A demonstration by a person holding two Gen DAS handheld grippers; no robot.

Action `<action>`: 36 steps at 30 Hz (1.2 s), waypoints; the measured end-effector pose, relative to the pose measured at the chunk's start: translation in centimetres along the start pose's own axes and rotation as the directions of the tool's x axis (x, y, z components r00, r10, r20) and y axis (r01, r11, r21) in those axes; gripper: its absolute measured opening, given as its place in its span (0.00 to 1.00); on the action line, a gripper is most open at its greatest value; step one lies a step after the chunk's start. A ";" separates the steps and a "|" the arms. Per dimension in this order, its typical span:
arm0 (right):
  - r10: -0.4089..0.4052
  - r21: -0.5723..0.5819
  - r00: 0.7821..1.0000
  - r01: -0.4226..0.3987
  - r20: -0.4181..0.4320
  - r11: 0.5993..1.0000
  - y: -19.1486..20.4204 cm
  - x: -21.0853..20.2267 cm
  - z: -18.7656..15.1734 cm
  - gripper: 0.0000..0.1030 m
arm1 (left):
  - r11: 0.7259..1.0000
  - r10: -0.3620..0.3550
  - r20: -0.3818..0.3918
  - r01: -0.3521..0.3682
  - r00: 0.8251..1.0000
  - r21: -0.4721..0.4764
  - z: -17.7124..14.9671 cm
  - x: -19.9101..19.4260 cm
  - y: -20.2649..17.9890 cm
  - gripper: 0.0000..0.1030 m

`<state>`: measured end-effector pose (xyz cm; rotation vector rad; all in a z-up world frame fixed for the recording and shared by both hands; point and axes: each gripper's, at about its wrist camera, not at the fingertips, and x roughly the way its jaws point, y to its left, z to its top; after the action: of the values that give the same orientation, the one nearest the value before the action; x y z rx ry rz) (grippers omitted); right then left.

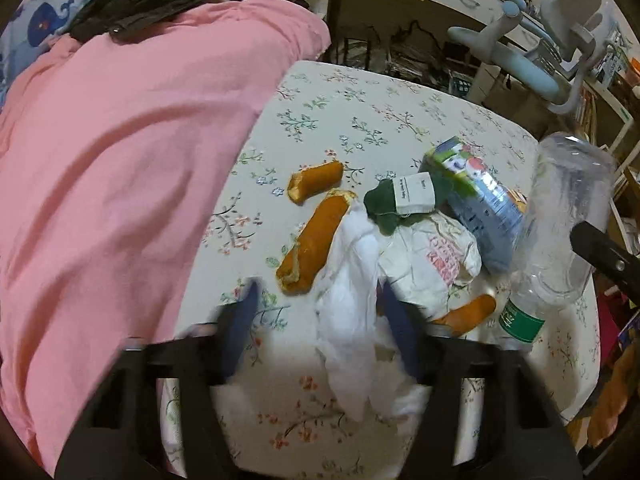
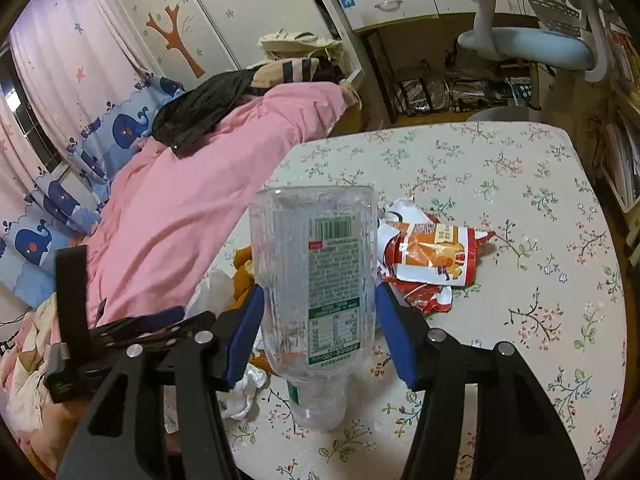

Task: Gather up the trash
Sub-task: 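Grasp the clear plastic bottle with the right tool while the left tool grasps a white tissue strip, then carry both over the yellow bin and open both tools to drop them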

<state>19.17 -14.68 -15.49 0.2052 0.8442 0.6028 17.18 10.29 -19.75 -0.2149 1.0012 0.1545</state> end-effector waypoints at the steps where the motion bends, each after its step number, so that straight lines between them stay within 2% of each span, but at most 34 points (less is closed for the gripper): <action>1: 0.002 0.000 1.000 -0.002 0.005 1.000 0.0 -0.1 0.0 0.54 | 1.000 -0.014 -0.006 0.014 1.000 -0.004 0.1 0.3 0.1 0.10; 2: 0.006 -0.001 1.000 -0.006 0.009 1.000 0.0 -0.2 0.1 0.54 | 1.000 -0.022 -0.006 0.022 1.000 -0.005 0.2 0.3 0.2 0.02; 7: 0.027 0.006 0.999 -0.027 0.040 1.000 -0.1 -0.9 0.0 0.54 | 1.000 -0.027 0.125 0.028 0.992 -0.004 0.6 -2.9 0.7 0.02; 8: 0.035 0.010 0.998 -0.036 0.047 0.999 -0.1 -1.2 0.0 0.54 | 0.999 -0.032 0.164 0.033 0.986 -0.008 0.5 -4.0 1.0 0.02; 11: 0.064 0.022 0.995 -0.066 0.070 0.998 0.0 -2.2 -0.4 0.54 | 0.998 -0.048 0.220 0.053 0.974 -0.018 0.3 -6.0 1.5 0.02; 14: 0.075 0.011 0.993 -0.076 0.095 0.997 0.4 -3.8 -1.1 0.54 | 0.995 -0.097 0.273 0.104 0.957 -0.012 -0.4 -8.0 1.3 0.02; 19: 0.109 0.018 0.983 -0.113 0.151 0.993 0.8 -7.5 -2.9 0.54 | 0.989 -0.143 0.307 0.142 0.941 0.024 -2.6 -10.7 0.2 0.02; 24: 0.149 -0.015 0.976 -0.149 0.156 0.989 2.6 -10.2 -6.3 0.54 | 0.982 -0.188 0.339 0.180 0.922 0.056 -5.3 -14.0 -0.3 0.02; 28: 0.141 -0.060 0.985 -0.135 0.099 0.989 4.6 -11.4 -10.6 0.54 | 0.978 -0.207 0.332 0.191 0.920 0.080 -7.6 -15.6 -0.7 0.02; 30: 0.134 -0.066 0.990 -0.131 0.037 0.989 5.5 -10.9 -13.1 0.54 | 0.977 -0.213 0.317 0.193 0.924 0.095 -8.9 -15.9 -1.1 0.02; 33: 0.101 -0.059 0.993 -0.104 -0.057 0.993 5.8 -9.5 -16.5 0.54 | 0.975 -0.214 0.281 0.189 0.936 0.113 -11.0 -15.8 -1.8 0.02; 36: 0.065 -0.037 0.987 -0.071 -0.145 0.997 5.5 -7.9 -18.7 0.54 | 0.974 -0.217 0.246 0.193 0.945 0.119 -12.7 -15.5 -2.5 0.02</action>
<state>-1.27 -15.89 -20.52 0.1542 0.9653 0.7047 -0.89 4.20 -12.99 -0.2063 0.7196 -0.0545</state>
